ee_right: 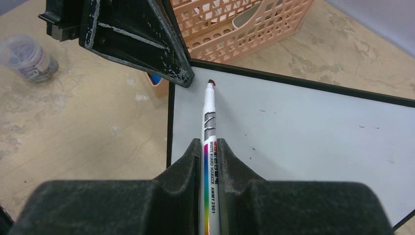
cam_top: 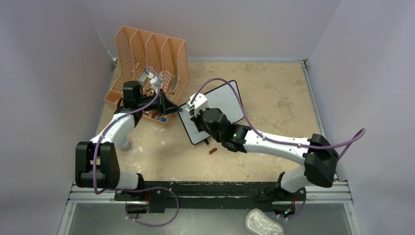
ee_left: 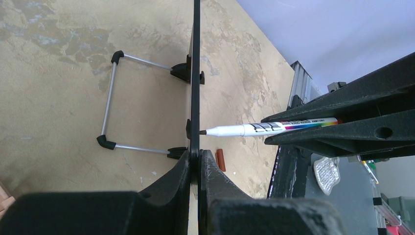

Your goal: Write a sentence on the whiteboard

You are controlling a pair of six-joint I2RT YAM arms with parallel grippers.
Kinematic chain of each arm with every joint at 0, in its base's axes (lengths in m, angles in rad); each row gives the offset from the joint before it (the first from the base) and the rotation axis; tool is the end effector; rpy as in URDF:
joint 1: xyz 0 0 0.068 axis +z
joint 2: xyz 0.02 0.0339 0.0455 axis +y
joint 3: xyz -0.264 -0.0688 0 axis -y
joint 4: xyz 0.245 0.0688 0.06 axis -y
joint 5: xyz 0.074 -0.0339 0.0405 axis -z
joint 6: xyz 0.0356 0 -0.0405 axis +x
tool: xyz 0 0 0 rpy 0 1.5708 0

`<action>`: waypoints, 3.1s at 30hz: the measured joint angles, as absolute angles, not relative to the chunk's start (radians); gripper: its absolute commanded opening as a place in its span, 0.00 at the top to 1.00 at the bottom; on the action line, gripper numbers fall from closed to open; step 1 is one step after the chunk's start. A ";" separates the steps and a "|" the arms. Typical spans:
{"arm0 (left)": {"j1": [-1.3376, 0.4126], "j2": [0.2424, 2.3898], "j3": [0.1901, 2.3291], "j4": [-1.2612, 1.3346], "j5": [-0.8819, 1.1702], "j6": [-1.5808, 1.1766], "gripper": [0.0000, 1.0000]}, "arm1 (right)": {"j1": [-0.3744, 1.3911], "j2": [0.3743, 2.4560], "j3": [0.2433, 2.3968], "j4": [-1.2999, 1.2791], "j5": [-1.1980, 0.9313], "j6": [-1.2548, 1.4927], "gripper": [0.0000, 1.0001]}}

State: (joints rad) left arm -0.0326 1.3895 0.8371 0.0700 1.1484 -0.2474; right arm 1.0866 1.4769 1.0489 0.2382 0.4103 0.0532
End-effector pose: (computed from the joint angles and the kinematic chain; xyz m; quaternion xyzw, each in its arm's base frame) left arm 0.2897 -0.0419 0.2546 0.2026 0.7443 -0.5208 0.3656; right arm 0.1745 0.3012 0.3091 -0.2601 0.7203 0.2042 0.6097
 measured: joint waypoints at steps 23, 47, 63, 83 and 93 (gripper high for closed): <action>-0.033 1.390 0.837 0.070 1.149 -0.248 1.00 | 1.089 1.480 1.051 0.214 0.356 0.041 1.00; -0.033 1.390 0.837 0.070 1.149 -0.248 1.00 | 1.097 1.478 1.050 0.142 0.377 0.037 1.00; -0.033 1.390 0.837 0.070 1.148 -0.248 1.00 | 1.101 1.478 1.050 0.132 0.418 0.038 1.00; -0.033 1.390 0.837 0.070 1.148 -0.247 1.00 | 1.102 1.477 1.050 0.165 0.457 0.038 1.00; -0.033 1.390 0.837 0.070 1.151 -0.247 1.00 | 1.099 1.406 1.034 0.163 0.453 0.038 1.00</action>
State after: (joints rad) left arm -0.0330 1.3903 0.8371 0.0696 1.1507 -0.2470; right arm 1.0988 1.4063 1.0344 0.1627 0.4530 0.0376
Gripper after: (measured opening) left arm 0.035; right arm 0.149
